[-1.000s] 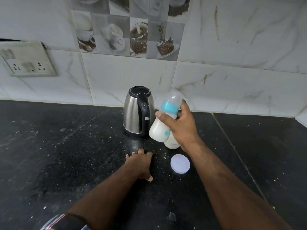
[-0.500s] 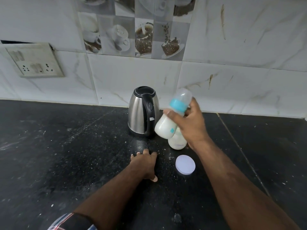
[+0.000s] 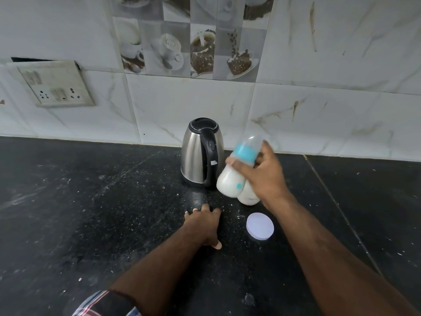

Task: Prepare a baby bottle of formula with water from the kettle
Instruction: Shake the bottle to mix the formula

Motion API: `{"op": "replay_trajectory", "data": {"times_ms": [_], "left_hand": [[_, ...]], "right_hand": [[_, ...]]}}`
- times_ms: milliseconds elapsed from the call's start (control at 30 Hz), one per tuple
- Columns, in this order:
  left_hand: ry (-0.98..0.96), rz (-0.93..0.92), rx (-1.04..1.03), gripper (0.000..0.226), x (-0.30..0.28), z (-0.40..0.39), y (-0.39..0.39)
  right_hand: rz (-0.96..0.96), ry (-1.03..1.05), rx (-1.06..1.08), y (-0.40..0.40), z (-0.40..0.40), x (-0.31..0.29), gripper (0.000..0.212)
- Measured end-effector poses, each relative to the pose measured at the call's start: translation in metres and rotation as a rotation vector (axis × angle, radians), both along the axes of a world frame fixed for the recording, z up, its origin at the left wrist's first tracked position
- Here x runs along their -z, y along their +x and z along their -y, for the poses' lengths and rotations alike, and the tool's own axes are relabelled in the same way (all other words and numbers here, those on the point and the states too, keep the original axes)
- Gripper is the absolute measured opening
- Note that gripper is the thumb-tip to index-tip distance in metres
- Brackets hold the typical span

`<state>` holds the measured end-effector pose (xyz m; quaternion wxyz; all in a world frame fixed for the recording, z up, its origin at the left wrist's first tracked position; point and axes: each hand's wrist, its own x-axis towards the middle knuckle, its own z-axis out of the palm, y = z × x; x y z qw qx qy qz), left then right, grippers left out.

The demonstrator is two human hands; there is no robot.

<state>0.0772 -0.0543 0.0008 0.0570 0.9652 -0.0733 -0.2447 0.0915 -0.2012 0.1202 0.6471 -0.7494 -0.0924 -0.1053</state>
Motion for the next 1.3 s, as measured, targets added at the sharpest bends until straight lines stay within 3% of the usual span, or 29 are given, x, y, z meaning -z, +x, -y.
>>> {"op": "replay_trajectory", "data": {"times_ms": [67,167,333,433,567,700,800,867,967,1100,1133,1233,1300], "left_hand": [[-0.007,-0.004,-0.005,0.104,0.001,-0.001,0.0],[-0.005,-0.01,-0.01,0.109,0.001,-0.001,-0.002],[-0.016,-0.028,-0.02,0.105,-0.002,0.0,-0.002],[0.003,-0.035,-0.012,0.109,-0.002,0.002,-0.002],[-0.01,-0.031,-0.02,0.104,-0.002,0.001,-0.003],[0.005,-0.03,-0.012,0.108,-0.002,0.002,-0.002],[-0.005,-0.027,-0.014,0.104,-0.002,0.001,-0.002],[-0.003,-0.031,-0.018,0.105,-0.002,0.0,-0.002],[0.013,-0.034,-0.008,0.109,-0.002,0.001,-0.002],[-0.008,-0.027,-0.009,0.105,-0.001,0.0,-0.001],[-0.007,-0.027,-0.009,0.105,-0.001,0.0,-0.001],[0.006,-0.024,-0.001,0.108,-0.001,0.0,-0.002],[-0.004,-0.022,-0.003,0.107,-0.001,0.0,0.0]], "right_hand": [[0.009,0.051,0.037,0.004,0.002,0.002,0.046],[-0.056,-0.161,-0.128,-0.008,-0.003,0.013,0.066],[0.001,0.058,0.036,0.005,0.005,0.007,0.046],[-0.046,-0.155,-0.114,-0.007,-0.001,0.016,0.068],[0.007,0.044,0.056,0.004,0.005,0.004,0.048],[-0.057,-0.183,-0.092,-0.008,-0.002,0.015,0.07],[0.016,0.031,0.033,0.001,0.002,-0.001,0.051],[0.018,0.084,0.023,0.002,0.002,-0.004,0.05],[-0.053,-0.175,-0.135,-0.009,-0.005,0.013,0.068],[0.026,0.035,0.002,0.005,0.001,-0.005,0.056],[0.022,0.039,-0.014,0.005,0.0,-0.007,0.057],[-0.035,-0.201,-0.172,-0.005,-0.004,0.008,0.074],[-0.01,-0.106,-0.109,-0.004,-0.005,0.002,0.067]]}}
